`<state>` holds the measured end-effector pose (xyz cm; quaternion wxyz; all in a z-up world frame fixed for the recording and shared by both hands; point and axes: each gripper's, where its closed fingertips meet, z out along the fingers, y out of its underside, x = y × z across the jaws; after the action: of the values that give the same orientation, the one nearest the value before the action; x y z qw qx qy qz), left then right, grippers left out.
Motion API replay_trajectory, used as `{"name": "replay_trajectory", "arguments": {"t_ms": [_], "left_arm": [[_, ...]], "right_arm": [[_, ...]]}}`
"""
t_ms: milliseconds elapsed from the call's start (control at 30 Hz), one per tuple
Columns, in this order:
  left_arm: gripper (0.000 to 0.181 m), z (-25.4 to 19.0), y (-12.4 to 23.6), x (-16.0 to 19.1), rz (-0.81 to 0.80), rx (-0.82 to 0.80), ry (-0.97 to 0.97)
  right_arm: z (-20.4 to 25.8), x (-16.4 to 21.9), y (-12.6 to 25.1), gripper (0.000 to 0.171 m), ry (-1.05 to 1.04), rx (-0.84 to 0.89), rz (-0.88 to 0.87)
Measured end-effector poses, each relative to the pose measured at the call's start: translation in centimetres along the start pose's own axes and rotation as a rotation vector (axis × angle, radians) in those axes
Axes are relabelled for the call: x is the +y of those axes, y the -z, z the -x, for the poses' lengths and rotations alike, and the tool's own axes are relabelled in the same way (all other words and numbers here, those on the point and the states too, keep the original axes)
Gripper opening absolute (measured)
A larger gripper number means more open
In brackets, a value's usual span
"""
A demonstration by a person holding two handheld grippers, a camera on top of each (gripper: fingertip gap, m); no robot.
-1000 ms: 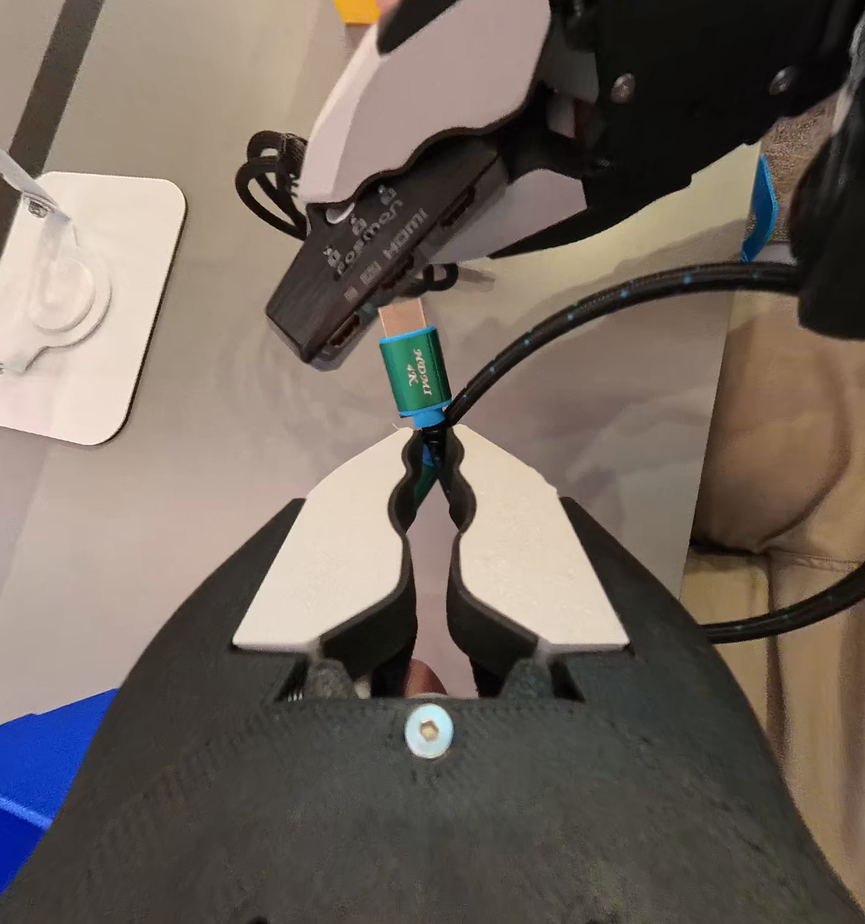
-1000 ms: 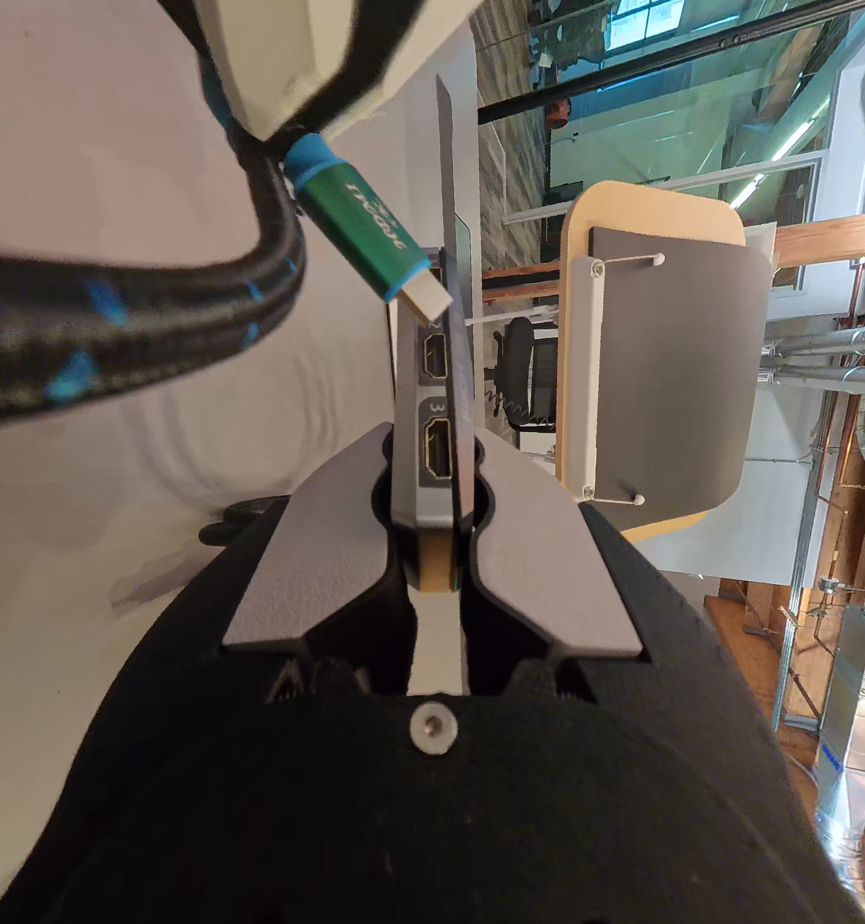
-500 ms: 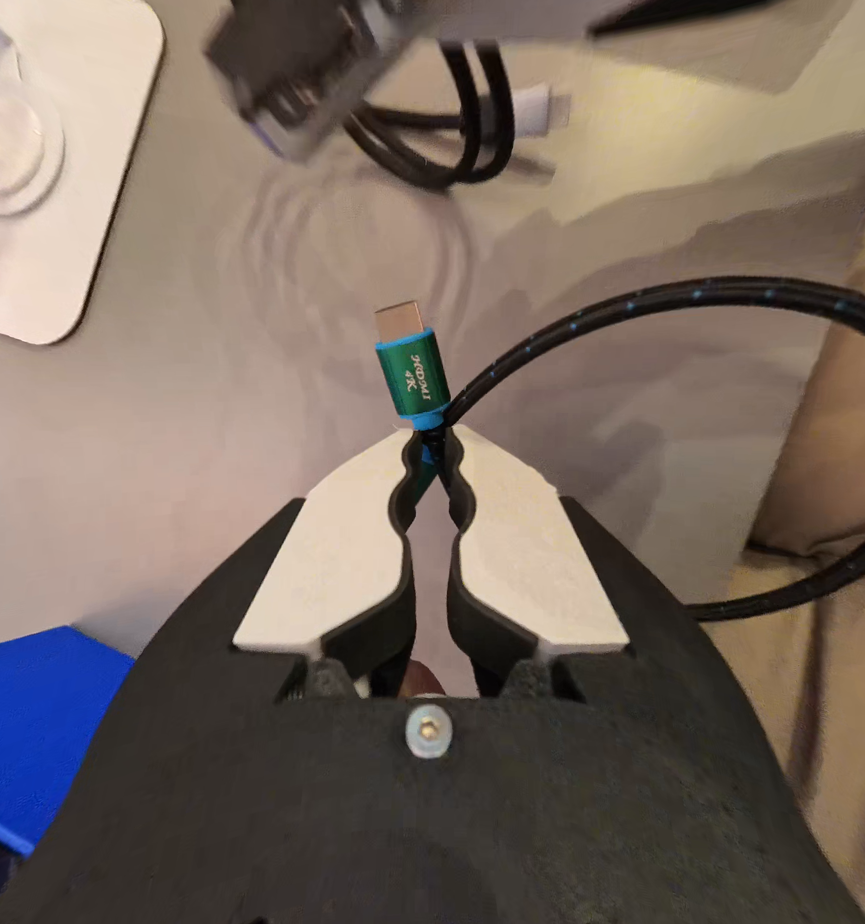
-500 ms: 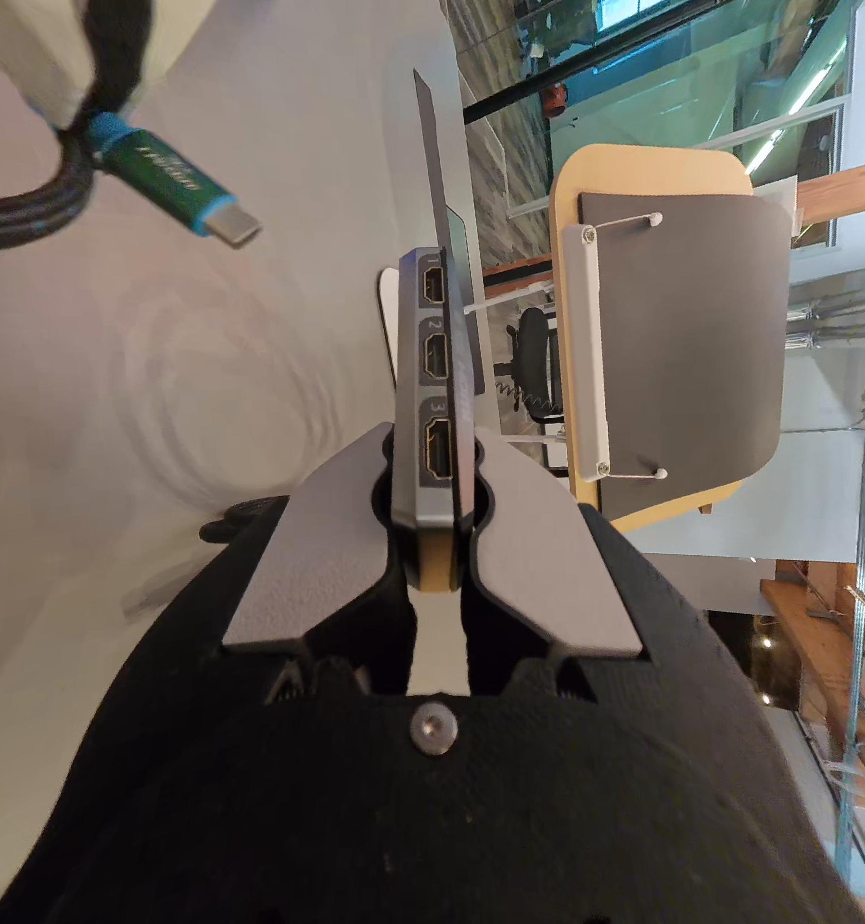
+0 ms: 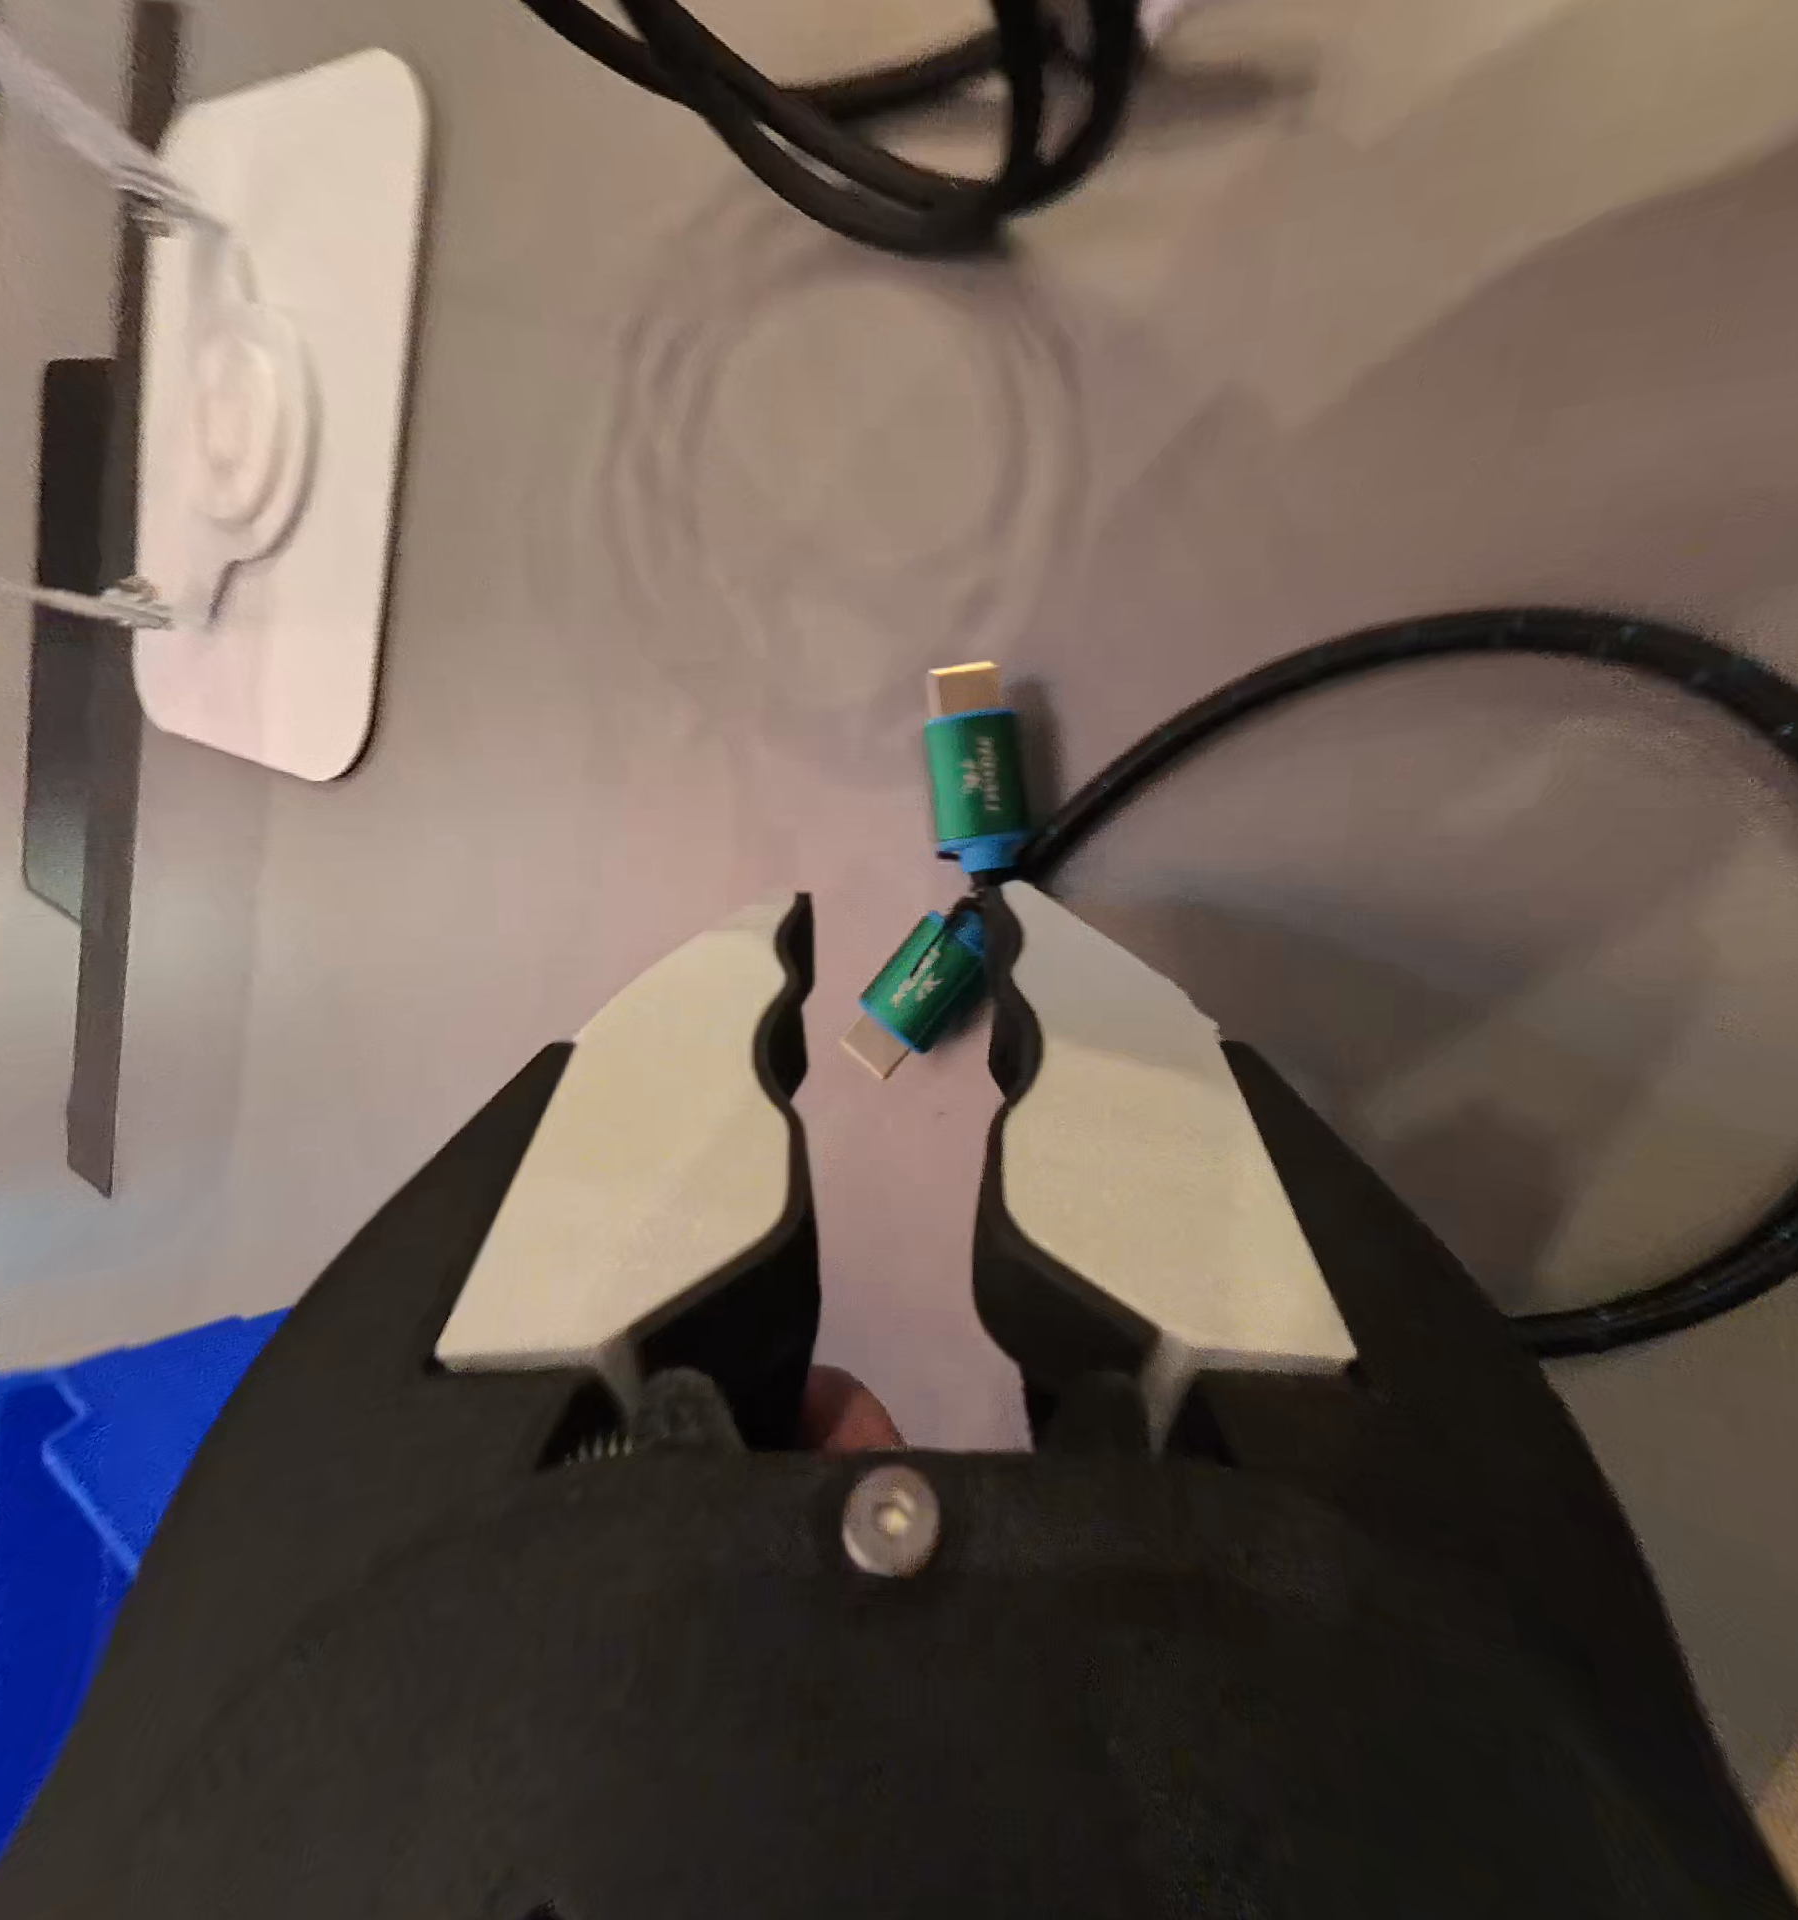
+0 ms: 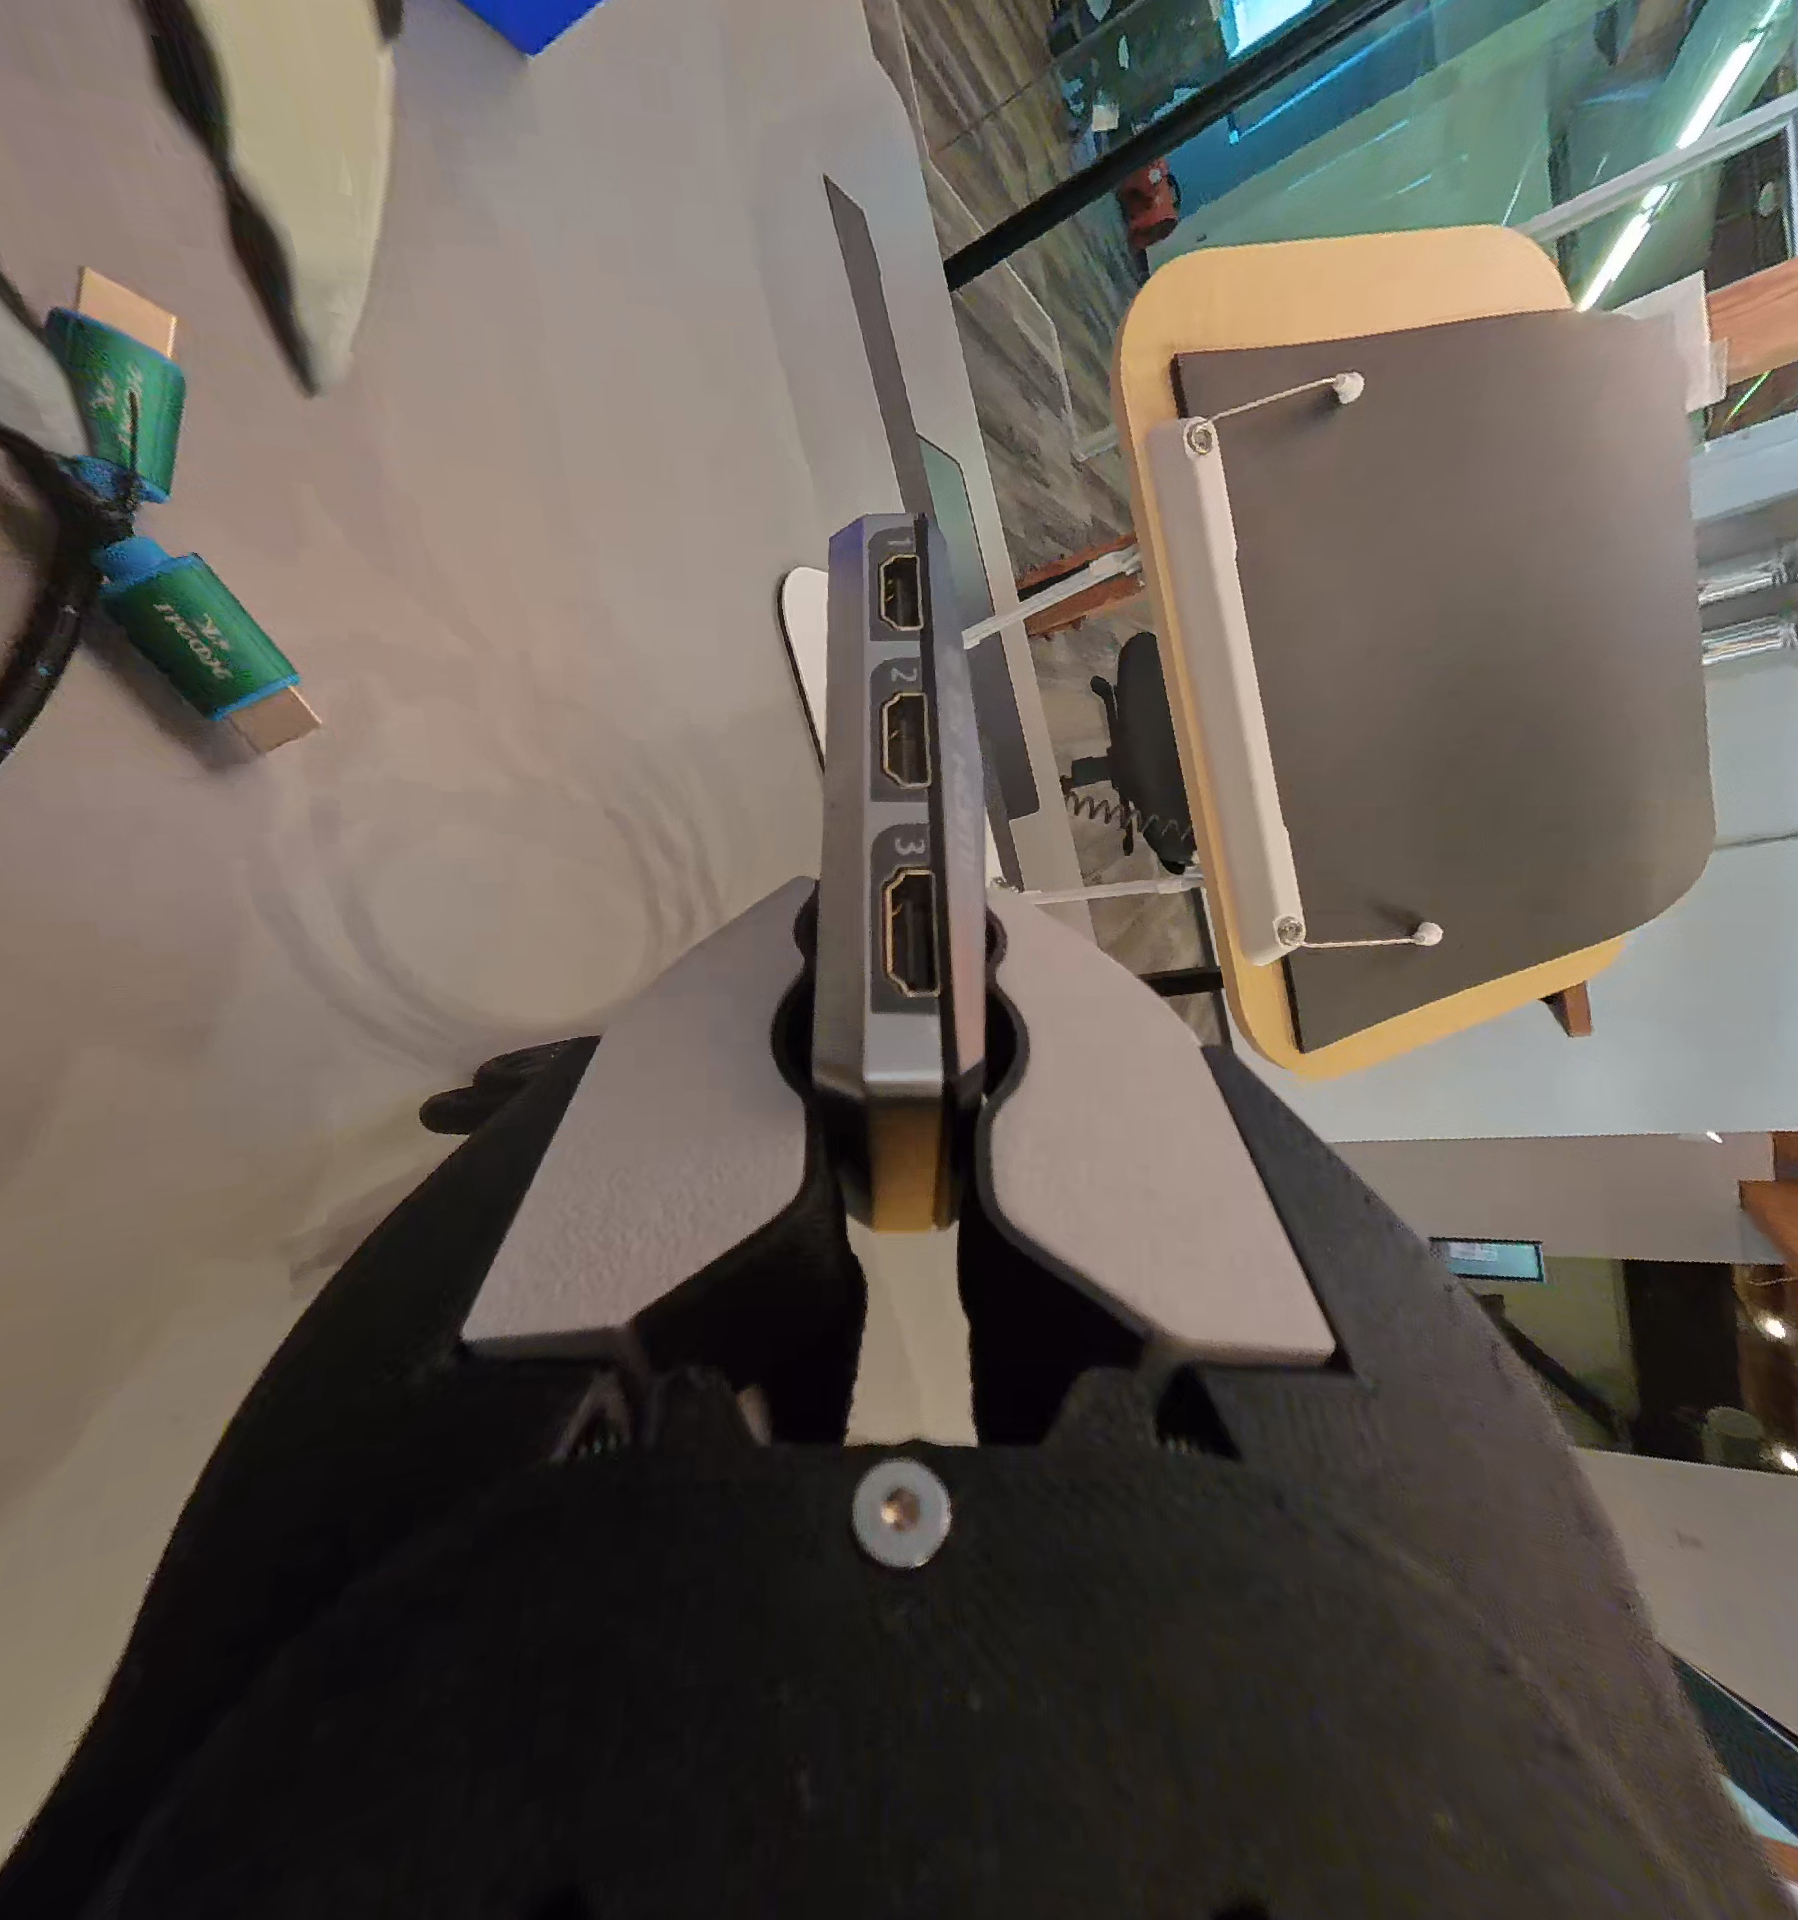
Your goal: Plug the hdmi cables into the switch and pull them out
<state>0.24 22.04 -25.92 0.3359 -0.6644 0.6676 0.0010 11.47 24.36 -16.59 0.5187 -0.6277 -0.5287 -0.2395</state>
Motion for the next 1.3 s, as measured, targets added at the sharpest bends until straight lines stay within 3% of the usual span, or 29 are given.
{"name": "replay_trajectory", "arguments": {"t_ms": [200, 433, 500, 600, 667, 933, 1067, 1233, 1300], "left_arm": [[0.051, 3.6, 3.8, -2.9, -0.214, -0.236, -0.016], [0.052, 4.8, 6.2, -9.1, -0.324, -0.53, -0.349], [0.051, 4.2, 5.2, -9.7, -0.286, -0.529, -0.431], [0.024, 4.0, 5.0, -10.3, -0.315, -0.527, -0.46], [0.023, 3.9, 4.9, -10.3, -0.321, -0.519, -0.454], [0.022, 3.3, 5.8, -10.3, -0.54, -0.377, -0.316], [0.022, 2.8, 6.0, -10.3, -0.616, -0.272, -0.284], [0.025, 3.1, 5.0, -9.6, -0.572, -0.187, -0.217], [0.042, 4.6, 4.8, -8.3, -0.469, -0.233, -0.174]], "right_arm": [[0.5, -1.0, 0.2, 0.023, 0.009, -0.032, -0.038], [1.4, -1.9, 0.4, 0.022, 0.056, -0.064, -0.051], [1.8, -2.5, 0.5, 0.024, 0.065, -0.074, -0.074], [1.8, -2.6, 0.7, 0.023, 0.053, -0.081, -0.087], [1.8, -2.9, 0.9, 0.022, 0.022, -0.099, -0.119], [2.1, -5.2, 3.1, 0.037, -0.03, -0.201, -0.301], [2.1, -6.0, 4.4, 0.021, -0.046, -0.256, -0.368], [2.4, -5.4, 3.6, 0.021, -0.013, -0.242, -0.265], [2.4, -4.7, 3.2, 0.021, -0.03, -0.241, -0.246]]}}
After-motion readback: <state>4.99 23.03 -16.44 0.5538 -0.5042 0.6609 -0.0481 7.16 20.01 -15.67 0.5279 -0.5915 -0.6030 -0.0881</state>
